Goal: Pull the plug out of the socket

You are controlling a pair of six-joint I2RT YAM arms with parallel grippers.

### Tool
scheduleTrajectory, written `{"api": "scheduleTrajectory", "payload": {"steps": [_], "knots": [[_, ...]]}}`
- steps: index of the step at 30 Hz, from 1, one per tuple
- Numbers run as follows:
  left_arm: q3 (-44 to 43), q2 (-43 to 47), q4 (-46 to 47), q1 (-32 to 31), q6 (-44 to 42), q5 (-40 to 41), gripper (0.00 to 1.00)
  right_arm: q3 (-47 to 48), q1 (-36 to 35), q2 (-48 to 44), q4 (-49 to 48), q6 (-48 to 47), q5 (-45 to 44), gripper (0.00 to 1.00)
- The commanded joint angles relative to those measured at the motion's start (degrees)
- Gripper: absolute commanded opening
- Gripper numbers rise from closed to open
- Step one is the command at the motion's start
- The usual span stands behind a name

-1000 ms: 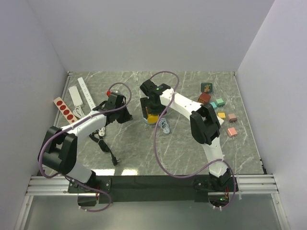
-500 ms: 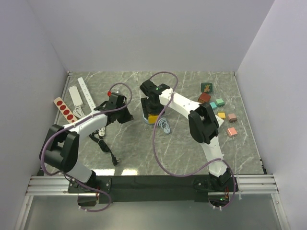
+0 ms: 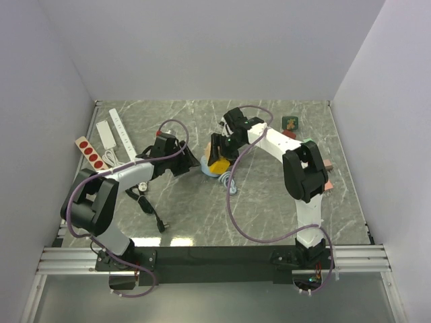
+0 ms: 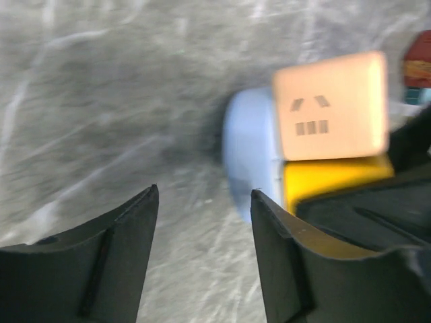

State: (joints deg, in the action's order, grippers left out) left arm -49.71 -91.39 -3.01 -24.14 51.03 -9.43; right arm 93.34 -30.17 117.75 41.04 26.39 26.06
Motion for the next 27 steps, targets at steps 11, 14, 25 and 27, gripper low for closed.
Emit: {"api": "scheduleTrajectory", "payload": {"steps": [11,14,25,27], "knots": [[-1.2,-6.5,11.4,-0.4,9.8,-9.8,0.61,-7.3,1.1,-7.4,-14.0,4.5,11.2,0.00],[-1.3,-8.2,12.1,-0.6,10.6,-10.3,0.49,-8.8,1.0,-8.1,-16.9,5.9,12.6,0.00],[-2.5,-9.3,8.3,-0.6,8.5,-8.8,0.01,-6.4,2.0,-6.6,-15.7,6.5,15.3,0.00],[-2.7,-9.2,5.4,-0.3,7.5,-6.2,0.00,-5.5,4.9,-6.7,-12.8,5.4,16.7,0.00]]}}
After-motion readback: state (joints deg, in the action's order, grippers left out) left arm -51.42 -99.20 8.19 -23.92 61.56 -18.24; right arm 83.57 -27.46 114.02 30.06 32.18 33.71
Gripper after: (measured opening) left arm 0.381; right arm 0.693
